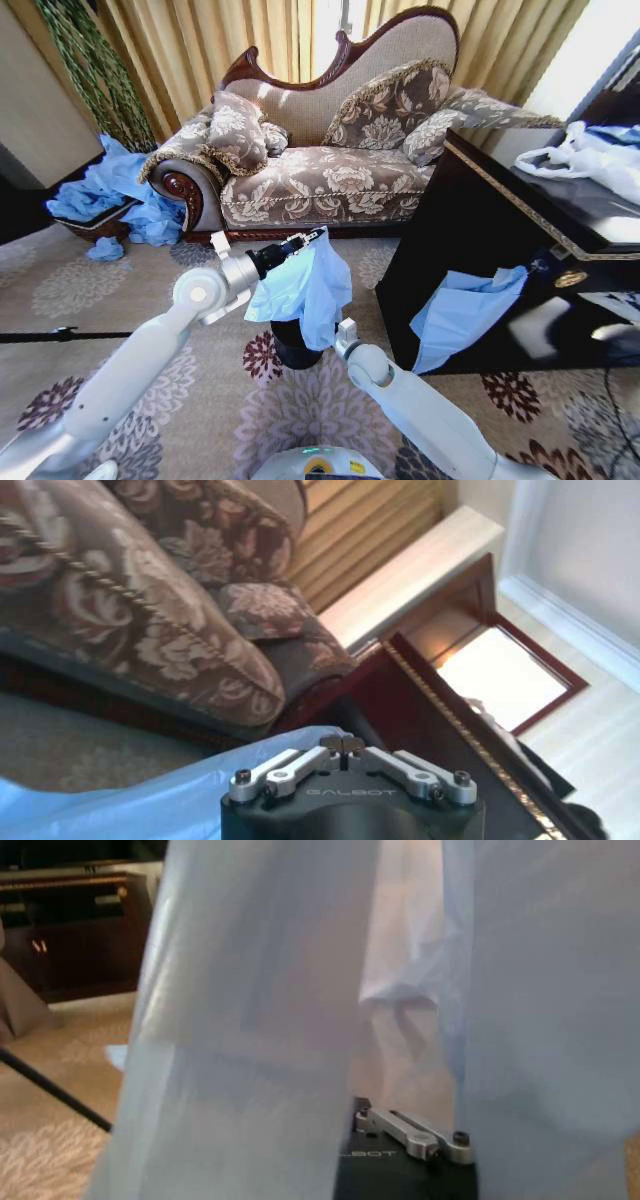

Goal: Place a garbage bag over the trash bin.

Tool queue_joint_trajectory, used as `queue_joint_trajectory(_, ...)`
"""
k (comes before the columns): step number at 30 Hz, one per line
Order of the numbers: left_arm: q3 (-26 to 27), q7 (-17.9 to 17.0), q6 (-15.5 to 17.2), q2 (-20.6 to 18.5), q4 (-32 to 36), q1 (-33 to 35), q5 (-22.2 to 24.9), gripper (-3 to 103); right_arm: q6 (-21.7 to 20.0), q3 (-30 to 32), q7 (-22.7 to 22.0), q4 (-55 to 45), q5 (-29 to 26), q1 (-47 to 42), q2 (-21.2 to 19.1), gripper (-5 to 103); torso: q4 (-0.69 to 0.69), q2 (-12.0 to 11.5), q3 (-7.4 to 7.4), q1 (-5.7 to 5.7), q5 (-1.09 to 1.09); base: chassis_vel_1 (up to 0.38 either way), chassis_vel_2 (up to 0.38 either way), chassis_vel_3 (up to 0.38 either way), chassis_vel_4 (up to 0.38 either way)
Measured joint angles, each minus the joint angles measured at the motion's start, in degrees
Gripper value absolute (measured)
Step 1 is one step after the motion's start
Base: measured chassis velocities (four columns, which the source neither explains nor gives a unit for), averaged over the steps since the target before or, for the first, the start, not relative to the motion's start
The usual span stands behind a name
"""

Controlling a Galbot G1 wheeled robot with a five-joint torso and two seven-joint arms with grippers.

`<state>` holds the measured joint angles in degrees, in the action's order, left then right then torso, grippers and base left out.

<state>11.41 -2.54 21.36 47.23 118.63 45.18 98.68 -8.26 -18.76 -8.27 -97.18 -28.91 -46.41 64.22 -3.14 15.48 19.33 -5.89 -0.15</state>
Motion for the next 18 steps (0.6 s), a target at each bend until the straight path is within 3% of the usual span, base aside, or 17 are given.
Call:
queue_joint_trajectory(4,1.0,0.3,-0.3,0.5,0.3,1.8,-0.6,0,-1.8,-0.7,-1.2,0.0,-1.8,1.0,0.1,0,0.00,0.0,0.00,0.00,0.00,0.000,0.000,0.000,0.000)
queue_joint_trajectory(6,1.0,0.3,-0.4,1.0,0.5,1.7,-0.6,0,-4.1,-1.0,-4.6,-1.0,-7.0,2.4,0.8,0,-0.01,0.0,0.00,0.00,0.01,0.000,0.000,0.000,0.000)
queue_joint_trajectory(7,1.0,0.3,-0.4,1.0,0.5,1.7,-0.6,0,-4.1,-1.0,-4.6,-1.0,-7.0,2.4,0.8,0,-0.01,0.0,0.00,0.00,0.01,0.000,0.000,0.000,0.000)
queue_joint_trajectory(9,1.0,0.3,-0.4,1.2,0.6,1.5,-0.6,0,-7.4,-1.0,-8.9,-2.6,-12.6,3.6,1.4,0,-0.01,0.0,0.00,0.00,0.01,0.000,0.000,0.000,0.000)
queue_joint_trajectory(10,1.0,0.3,-0.4,1.3,0.7,1.4,-0.6,0,-10.7,-1.0,-12.8,-4.2,-18.1,4.7,1.7,0,0.00,0.0,0.00,0.00,0.00,0.000,0.000,0.000,0.000)
queue_joint_trajectory(11,1.0,0.3,-0.4,1.3,0.7,1.4,-0.6,0,-10.7,-1.0,-12.8,-4.2,-18.1,4.7,1.7,0,0.00,0.0,0.00,0.00,0.00,0.000,0.000,0.000,0.000)
queue_joint_trajectory(13,1.2,0.3,-0.6,1.6,0.7,1.8,-0.7,0,-17.4,-1.1,-19.3,-7.2,-27.8,6.5,1.7,0,-0.01,0.0,0.00,0.00,0.00,0.000,0.000,0.000,0.000)
queue_joint_trajectory(14,1.2,0.3,-0.6,1.6,0.7,1.8,-0.7,0,-17.4,-1.1,-19.3,-7.2,-27.8,6.5,1.7,0,-0.01,0.0,0.00,0.00,0.00,0.000,0.000,0.000,0.000)
queue_joint_trajectory(15,1.5,0.3,-0.6,1.8,0.9,2.1,-0.8,0,-20.8,-1.3,-22.6,-8.4,-33.1,7.3,1.6,0,-0.01,0.0,0.00,0.00,0.00,0.000,0.000,0.000,0.000)
queue_joint_trajectory(18,2.0,0.3,-0.6,2.2,1.1,2.6,-0.9,0,-25.0,-2.2,-26.3,-9.2,-38.1,8.6,1.0,0,0.00,0.0,0.00,0.00,0.00,0.000,0.000,0.000,0.000)
